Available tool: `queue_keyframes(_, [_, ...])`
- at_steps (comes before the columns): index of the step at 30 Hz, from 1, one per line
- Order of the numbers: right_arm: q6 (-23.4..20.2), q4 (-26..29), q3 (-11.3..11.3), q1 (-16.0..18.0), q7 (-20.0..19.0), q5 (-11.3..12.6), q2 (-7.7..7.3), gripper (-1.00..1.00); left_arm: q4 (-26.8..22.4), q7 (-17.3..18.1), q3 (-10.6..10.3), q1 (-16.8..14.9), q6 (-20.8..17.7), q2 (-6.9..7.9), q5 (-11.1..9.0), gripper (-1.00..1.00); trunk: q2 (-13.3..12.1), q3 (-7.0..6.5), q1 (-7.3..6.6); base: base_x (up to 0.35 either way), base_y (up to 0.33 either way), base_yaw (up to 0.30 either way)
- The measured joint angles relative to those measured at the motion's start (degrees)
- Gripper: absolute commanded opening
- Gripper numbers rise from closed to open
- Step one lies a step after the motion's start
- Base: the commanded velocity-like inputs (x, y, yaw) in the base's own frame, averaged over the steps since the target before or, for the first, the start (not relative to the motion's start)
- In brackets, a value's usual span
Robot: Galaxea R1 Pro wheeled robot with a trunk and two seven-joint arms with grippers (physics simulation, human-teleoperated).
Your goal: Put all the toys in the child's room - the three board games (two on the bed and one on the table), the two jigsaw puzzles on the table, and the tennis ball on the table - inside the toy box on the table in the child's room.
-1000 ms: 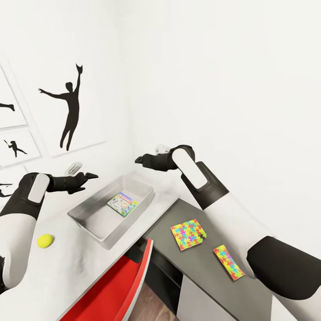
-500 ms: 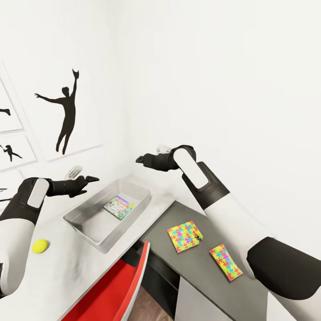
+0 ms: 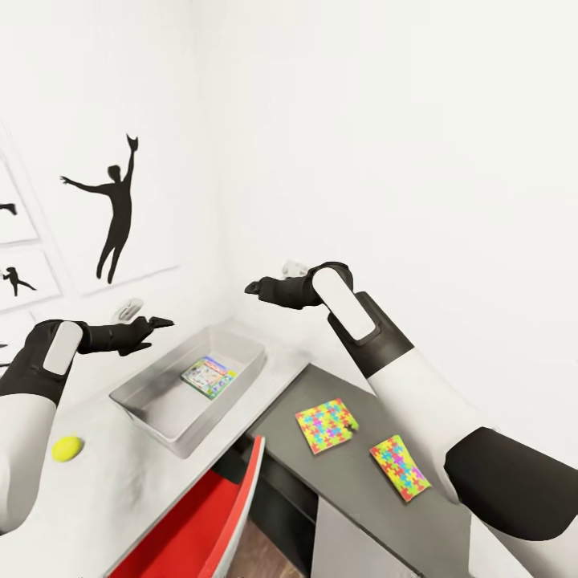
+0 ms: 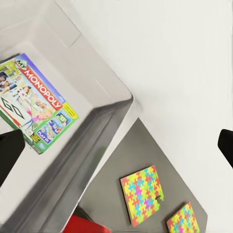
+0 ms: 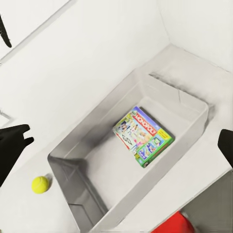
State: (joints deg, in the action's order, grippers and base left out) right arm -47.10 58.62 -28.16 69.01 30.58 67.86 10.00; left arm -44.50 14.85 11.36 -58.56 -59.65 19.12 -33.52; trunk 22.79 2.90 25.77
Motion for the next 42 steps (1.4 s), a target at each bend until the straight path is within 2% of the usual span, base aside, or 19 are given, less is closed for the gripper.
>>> queue_keyframes(11, [0.40,-0.04,-0.03,0.00,-0.06,-0.09,0.00,1.00,-0.03,0.11,-0.01,0.00,-0.05,0.48,0.01,1.00,0.00,-0.81,-0.02,-0.152,0.004,-0.004])
queue_keyframes(20, [3.16,-0.04,-0.10,-1.48,0.02,-0.44,0.00,1.00,-0.01,0.11,0.00,0.00,0.01,0.50,0.04,1.00,-0.01,-0.87,-0.02,-0.059,0.052,0.000])
queue_keyframes(42, [3.31,-0.18,-0.04,-2.38,-0.07,-0.42,0.00,1.00,0.01,0.07,-0.01,0.00,0.03,0.50,0.05,1.00,-0.01,-0.87,-0.02,-0.028,0.021,0.000])
